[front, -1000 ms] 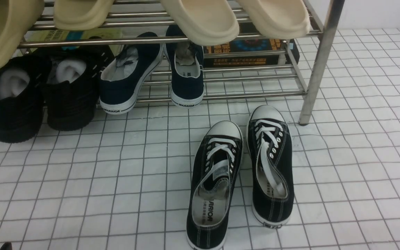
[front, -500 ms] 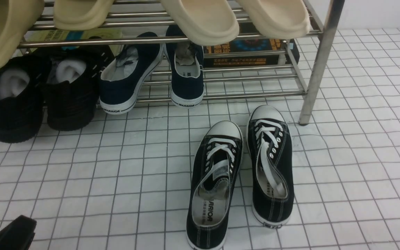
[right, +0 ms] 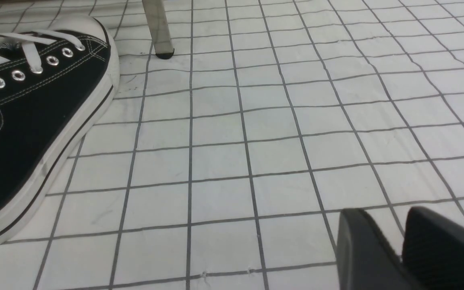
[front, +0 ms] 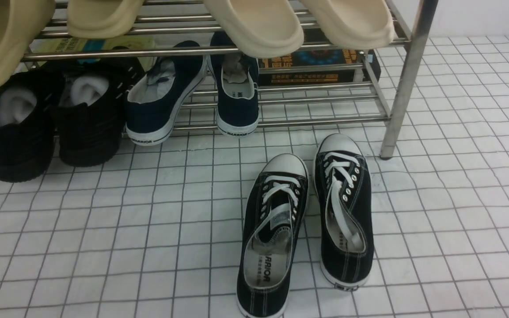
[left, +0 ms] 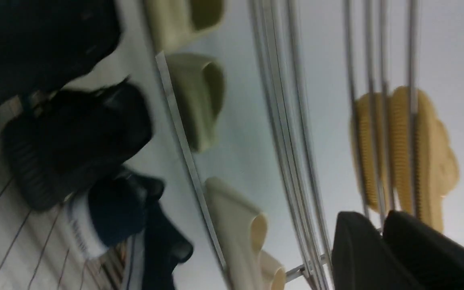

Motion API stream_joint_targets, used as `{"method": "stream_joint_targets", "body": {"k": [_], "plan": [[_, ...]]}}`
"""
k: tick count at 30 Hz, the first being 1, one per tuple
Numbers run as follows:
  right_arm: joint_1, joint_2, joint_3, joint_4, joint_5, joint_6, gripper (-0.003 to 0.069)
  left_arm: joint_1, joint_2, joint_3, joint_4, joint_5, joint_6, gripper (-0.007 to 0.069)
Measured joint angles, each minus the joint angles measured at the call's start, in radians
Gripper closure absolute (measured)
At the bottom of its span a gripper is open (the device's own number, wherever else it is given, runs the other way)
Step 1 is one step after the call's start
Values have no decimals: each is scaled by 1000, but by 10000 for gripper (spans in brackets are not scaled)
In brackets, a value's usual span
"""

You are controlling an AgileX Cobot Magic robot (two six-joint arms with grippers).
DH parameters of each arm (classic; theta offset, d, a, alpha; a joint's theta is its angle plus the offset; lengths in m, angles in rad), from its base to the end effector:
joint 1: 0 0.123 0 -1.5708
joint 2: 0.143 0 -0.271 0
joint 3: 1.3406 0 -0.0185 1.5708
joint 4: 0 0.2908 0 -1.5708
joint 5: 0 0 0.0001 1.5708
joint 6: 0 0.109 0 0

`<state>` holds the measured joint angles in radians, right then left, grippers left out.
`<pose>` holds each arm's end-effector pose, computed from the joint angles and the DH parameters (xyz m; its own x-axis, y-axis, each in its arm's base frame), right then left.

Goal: Take the shoes off the shelf with your hand from the white checkered tablecloth.
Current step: 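Grasp the leftmost shoe on the bottom shelf of the shoe rack with the left gripper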

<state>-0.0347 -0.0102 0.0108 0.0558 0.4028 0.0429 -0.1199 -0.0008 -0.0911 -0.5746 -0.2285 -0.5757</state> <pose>0.1231 -0.0019 0.1685 -0.3076 0.1048 -0.9457 0.0431 0.9944 0.0962 0.1162 -0.0005 0.2706 0.1468 -0.9252 -0.3498 0.3296 0.3792 -0.8646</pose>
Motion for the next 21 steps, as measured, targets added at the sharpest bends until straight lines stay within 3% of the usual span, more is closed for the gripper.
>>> {"method": "stream_joint_targets", "body": {"k": [1,4,5,7,8,9,10,11,13,15,17,18,19,21], "plan": [[0,0,0,0,0,0,473,0,37,-72,1,16,119,587],[0,0,0,0,0,0,468,0,193,-239,3,146,403,623],[0,0,0,0,0,0,468,0,205,-239,3,159,418,623],[0,0,0,0,0,0,466,0,382,-376,0,366,576,623],[0,0,0,0,0,0,466,0,396,-386,2,385,584,623],[0,0,0,0,0,0,466,0,534,-463,26,572,637,623],[0,0,0,0,0,0,466,0,550,-482,37,594,640,623],[0,0,0,0,0,0,466,0,659,-548,94,743,657,623],[0,0,0,0,0,0,466,0,761,-605,160,877,657,623],[0,0,0,0,0,0,465,8,924,-747,382,1072,576,623],[0,0,0,0,0,0,461,39,988,-820,534,1138,491,623],[0,0,0,0,0,0,461,39,993,-827,549,1143,481,622],[0,0,0,0,0,0,459,100,1032,-890,670,1173,394,617],[0,0,0,0,0,0,457,171,1055,-935,725,1182,341,613]]}}
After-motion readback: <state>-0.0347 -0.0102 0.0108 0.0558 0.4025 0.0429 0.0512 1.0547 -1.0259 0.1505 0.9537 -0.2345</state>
